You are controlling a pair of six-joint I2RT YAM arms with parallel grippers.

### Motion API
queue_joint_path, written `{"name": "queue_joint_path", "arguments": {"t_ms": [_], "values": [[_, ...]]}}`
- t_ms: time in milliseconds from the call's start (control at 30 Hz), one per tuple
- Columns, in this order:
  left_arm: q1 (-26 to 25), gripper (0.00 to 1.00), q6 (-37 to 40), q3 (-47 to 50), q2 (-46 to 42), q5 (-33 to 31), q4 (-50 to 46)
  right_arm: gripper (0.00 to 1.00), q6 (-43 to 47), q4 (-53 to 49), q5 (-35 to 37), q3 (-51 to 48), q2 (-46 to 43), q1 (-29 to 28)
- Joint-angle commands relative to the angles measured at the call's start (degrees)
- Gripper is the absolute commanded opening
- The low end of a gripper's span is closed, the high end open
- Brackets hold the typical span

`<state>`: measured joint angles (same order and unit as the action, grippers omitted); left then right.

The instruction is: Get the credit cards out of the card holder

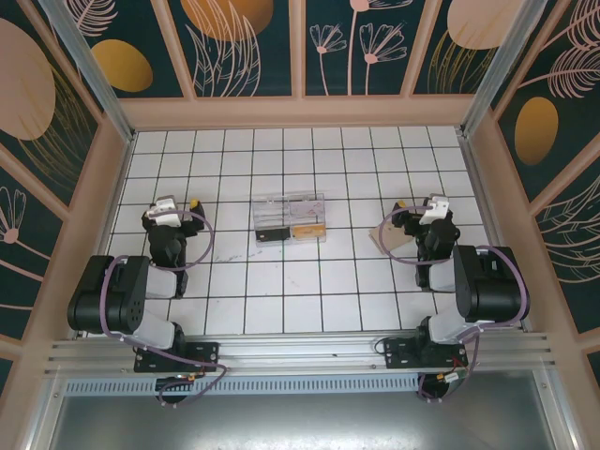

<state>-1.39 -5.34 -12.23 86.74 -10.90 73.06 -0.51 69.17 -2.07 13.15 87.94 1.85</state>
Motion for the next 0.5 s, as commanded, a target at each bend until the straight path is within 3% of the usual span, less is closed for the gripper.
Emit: {"name": "queue_joint_path", "arguments": {"t_ms": [0, 467], "values": [[0.33, 0.99, 0.77, -0.87, 0.20, 0.61, 0.60, 0.99, 0.06, 0.62, -1.36, 1.06, 0.04, 0.50], [0.33, 0.99, 0.71, -1.12, 0.42, 0.70, 0.25, 0.99, -0.10, 0.53, -1.65, 1.14, 0.06, 0.78]]}}
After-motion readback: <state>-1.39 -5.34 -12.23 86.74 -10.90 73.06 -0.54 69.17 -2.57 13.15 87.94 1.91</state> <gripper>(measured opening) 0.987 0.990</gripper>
